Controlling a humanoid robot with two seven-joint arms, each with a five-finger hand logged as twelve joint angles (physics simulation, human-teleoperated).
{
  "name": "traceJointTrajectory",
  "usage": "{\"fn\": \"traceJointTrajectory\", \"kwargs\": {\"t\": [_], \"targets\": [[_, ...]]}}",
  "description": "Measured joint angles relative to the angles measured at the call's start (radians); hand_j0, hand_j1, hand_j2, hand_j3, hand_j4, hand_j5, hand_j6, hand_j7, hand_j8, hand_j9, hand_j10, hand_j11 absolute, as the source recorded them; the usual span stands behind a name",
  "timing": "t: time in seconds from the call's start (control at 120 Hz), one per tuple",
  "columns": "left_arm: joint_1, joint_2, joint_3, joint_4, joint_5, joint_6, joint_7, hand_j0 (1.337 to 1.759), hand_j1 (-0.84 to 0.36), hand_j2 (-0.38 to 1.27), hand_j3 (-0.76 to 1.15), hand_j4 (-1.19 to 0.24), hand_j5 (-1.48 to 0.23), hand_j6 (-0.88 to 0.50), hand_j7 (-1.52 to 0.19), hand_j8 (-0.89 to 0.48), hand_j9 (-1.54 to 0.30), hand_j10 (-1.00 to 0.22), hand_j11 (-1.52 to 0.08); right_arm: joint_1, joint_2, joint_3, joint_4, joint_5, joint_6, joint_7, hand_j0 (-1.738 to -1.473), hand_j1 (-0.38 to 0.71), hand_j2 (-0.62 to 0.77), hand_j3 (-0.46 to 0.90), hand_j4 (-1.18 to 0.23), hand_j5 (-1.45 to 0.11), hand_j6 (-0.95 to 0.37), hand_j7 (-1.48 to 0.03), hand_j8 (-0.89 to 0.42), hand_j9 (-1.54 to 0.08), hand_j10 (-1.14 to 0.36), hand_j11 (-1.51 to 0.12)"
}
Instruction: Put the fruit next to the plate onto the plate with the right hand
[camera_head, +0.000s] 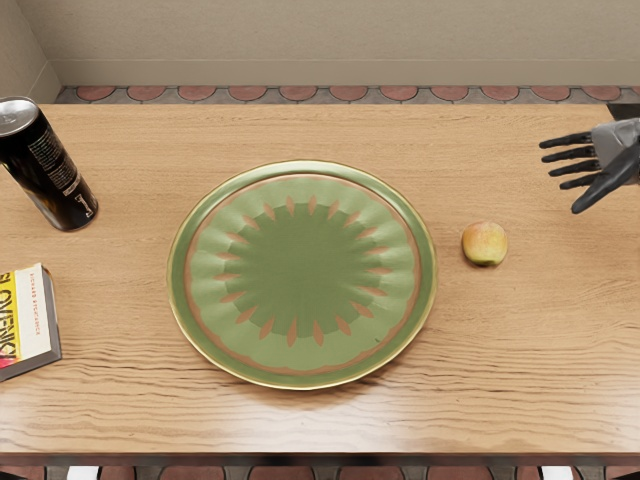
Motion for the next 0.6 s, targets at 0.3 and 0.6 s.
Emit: {"fn": "traceJointTrajectory", "kwargs": {"t": [0.3,0.6], "targets": [[0.000,0.000,0.000,0.000,0.000,0.000,0.000,1.658,0.35,0.00,0.00,0.00,0.00,0.00,0.00,0.00,0.00,0.00,0.00,0.036,0.223,-0.043,-0.001,-0.218,-0.063,-0.022,-1.658,-0.32,-0.01,0.00,-0.03,-0.03,-0.03,-0.03,-0.03,-0.03,-0.03,-0.03],[-0.001,0.000,0.000,0.000,0.000,0.000,0.000,1.658,0.35,0.00,0.00,0.00,0.00,0.00,0.00,0.00,0.00,0.00,0.00,0.117,0.394,-0.326,-0.001,-0.383,-0.598,-0.023,-1.658,-0.32,-0.01,0.00,-0.03,-0.04,-0.03,-0.04,-0.03,-0.04,-0.03,-0.04]]}}
